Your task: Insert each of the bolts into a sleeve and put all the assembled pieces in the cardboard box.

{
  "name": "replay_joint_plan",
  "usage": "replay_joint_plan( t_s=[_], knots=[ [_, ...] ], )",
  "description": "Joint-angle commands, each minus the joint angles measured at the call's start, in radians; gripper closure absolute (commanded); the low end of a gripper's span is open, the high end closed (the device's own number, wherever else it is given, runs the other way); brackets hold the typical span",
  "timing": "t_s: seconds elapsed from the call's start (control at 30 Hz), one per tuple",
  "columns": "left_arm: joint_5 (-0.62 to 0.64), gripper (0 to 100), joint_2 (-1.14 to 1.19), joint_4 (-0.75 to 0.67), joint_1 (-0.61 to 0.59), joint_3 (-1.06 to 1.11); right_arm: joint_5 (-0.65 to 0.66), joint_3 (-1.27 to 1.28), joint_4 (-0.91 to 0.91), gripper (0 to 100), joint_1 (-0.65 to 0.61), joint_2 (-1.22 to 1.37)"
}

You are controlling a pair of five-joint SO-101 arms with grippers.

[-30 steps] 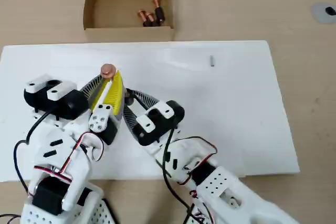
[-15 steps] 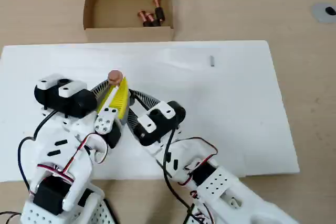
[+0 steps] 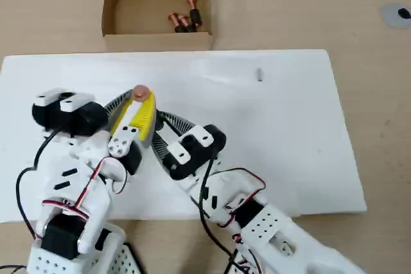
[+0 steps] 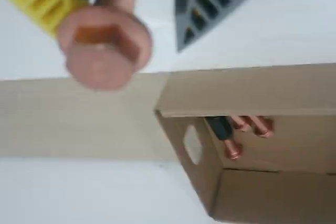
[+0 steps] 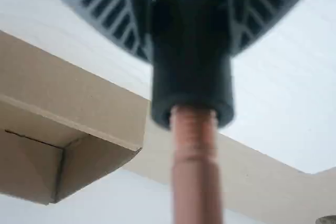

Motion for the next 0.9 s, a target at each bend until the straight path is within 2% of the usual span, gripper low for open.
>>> replay_joint_plan(
  t_s=[0.0, 0.13, 0.37, 0.43, 0.63, 0.87],
  knots=[
    [0.011, 86, -0.01, 0.002, -0.023, -0.046, -0.009, -0.007, -0.025, 98.8, 0.002, -0.027],
    [0.011, 85, -0.008, 0.011, -0.02, -0.06, -0.008, -0.008, -0.025, 98.8, 0.002, -0.027],
    [0.006, 85, -0.007, 0.118, -0.015, -0.109, -0.003, -0.01, -0.026, 98.8, 0.005, -0.027],
    [0.008, 85, -0.004, 0.164, -0.008, -0.14, -0.003, -0.01, -0.026, 98.8, 0.005, -0.025],
    [0.011, 85, -0.002, 0.334, 0.117, -0.255, -0.003, -0.01, -0.026, 98.8, 0.007, -0.025],
    [0.006, 81, -0.002, 0.511, 0.124, -0.419, -0.003, -0.008, -0.021, 98.8, 0.007, -0.024]
  ],
)
